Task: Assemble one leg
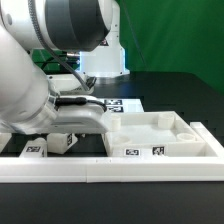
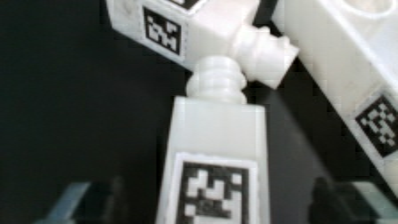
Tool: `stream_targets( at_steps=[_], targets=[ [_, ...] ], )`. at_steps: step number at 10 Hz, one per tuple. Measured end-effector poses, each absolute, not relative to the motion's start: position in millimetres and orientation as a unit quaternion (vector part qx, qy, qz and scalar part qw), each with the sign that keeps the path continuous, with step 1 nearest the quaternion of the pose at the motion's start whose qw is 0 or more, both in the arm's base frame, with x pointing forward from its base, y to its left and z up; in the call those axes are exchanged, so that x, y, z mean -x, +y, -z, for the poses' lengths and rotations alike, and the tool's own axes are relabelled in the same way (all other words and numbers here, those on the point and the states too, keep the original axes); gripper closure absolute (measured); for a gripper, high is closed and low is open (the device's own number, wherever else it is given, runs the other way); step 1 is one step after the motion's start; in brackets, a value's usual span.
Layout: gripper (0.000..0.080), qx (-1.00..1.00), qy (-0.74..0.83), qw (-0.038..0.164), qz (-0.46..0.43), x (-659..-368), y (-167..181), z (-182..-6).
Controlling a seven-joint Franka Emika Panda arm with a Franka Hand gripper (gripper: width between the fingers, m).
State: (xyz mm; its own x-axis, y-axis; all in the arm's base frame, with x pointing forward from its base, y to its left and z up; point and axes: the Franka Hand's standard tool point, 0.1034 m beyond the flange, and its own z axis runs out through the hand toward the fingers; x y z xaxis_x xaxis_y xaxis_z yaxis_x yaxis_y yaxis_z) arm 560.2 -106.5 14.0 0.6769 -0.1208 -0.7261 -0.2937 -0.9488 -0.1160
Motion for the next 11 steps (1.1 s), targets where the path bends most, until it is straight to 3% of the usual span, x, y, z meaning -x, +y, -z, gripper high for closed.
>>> stream_targets(
  at_steps=[1,2,5,7,10,11],
  targets=[
    [0.0418,0.912,0.110,0.113,-0.380,-562,-107,-12.1],
    [0.0515,0.913,0.108,0.113,-0.376,-562,-107,-12.5],
    [0.0515,0.913,0.097,0.118,-0.378,-562,-105,-16.7],
    [0.0515,0.910,0.082,0.122,-0.388,-565,-89,-53.3],
    [0.0514,0.919,0.070,0.111,-0.372,-567,-58,-102.3],
    [0.0514,0.927,0.065,0.109,-0.353,-575,-57,-98.4]
  ],
)
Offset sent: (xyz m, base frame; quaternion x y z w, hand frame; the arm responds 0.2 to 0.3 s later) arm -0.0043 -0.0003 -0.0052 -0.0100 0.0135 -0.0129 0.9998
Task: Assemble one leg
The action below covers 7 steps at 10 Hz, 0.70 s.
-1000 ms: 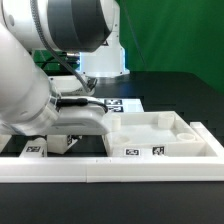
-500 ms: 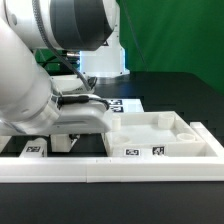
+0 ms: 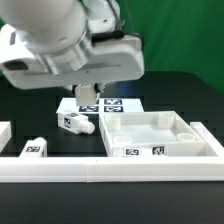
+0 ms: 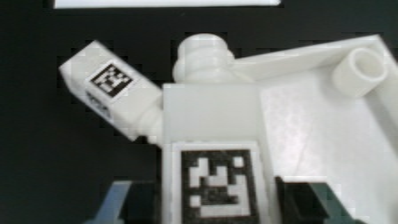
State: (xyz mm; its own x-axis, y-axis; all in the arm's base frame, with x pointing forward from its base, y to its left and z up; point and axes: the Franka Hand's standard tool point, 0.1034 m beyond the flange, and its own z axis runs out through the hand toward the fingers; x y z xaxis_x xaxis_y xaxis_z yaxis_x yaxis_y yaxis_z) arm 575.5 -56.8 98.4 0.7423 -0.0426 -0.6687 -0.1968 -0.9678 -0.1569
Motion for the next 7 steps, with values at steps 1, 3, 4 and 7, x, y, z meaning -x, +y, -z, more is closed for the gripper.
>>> stream_targets(
  at_steps=[1,3,4,7],
  targets=[
    [0.0514,0.943,0.066,0.104,-0.310,-589,-60,-95.9],
    [0.0514,0.968,0.073,0.090,-0.222,-596,-60,-99.7],
    [0.0514,0.977,0.068,0.084,-0.186,-596,-49,-103.8],
    [0.0514,0.993,0.056,0.069,-0.078,-599,-8,-126.6]
  ],
)
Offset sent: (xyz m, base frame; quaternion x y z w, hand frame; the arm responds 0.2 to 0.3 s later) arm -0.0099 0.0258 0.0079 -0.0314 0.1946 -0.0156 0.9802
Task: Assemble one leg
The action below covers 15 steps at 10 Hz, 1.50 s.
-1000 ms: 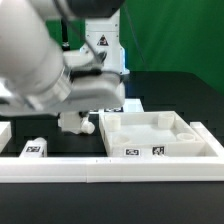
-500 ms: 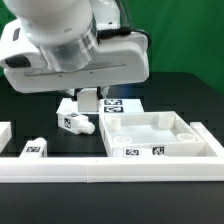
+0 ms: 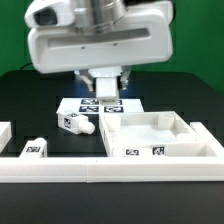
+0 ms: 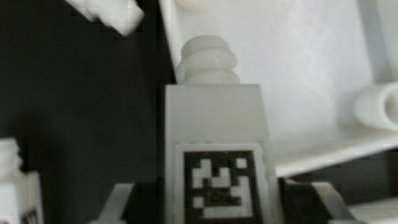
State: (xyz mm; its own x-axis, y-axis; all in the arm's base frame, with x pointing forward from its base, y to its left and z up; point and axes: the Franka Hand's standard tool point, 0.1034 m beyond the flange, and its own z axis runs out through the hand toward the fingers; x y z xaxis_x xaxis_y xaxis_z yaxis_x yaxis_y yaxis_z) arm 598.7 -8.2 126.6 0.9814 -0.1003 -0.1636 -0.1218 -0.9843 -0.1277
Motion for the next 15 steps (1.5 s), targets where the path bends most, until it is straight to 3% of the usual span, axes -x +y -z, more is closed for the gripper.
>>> stream_targets(
  at_steps=[5,10,13,15],
  targets=[
    [0.0514,0.991,0.060,0.038,0.115,-612,-3,-127.5],
    [0.0514,0.947,0.057,0.044,0.314,-606,64,-124.1],
    [0.0514,0.948,0.051,0.040,0.311,-594,68,-99.8],
    [0.0514,0.958,0.038,0.046,0.279,-582,97,-91.2]
  ],
)
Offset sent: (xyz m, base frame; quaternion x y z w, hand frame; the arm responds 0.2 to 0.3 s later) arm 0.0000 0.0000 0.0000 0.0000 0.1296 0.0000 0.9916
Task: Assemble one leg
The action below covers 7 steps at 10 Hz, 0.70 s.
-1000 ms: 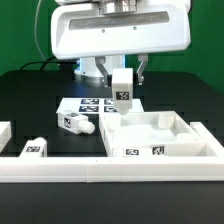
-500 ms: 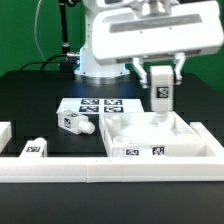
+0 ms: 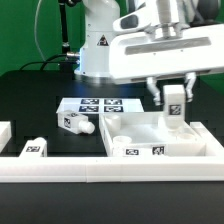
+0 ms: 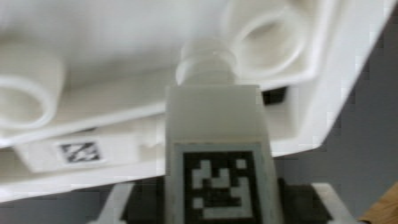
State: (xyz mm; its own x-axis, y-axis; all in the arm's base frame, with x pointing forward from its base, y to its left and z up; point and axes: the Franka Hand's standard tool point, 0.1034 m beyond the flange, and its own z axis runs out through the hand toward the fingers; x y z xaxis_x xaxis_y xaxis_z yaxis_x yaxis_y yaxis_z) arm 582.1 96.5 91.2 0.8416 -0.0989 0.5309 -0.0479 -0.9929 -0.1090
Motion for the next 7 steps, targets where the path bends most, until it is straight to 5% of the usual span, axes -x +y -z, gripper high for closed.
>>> stream_targets(
  at_steps=[7],
  targets=[
    [0.0514,0.958,0.027,0.045,0.281,-581.6,102.8,-89.0]
  ],
)
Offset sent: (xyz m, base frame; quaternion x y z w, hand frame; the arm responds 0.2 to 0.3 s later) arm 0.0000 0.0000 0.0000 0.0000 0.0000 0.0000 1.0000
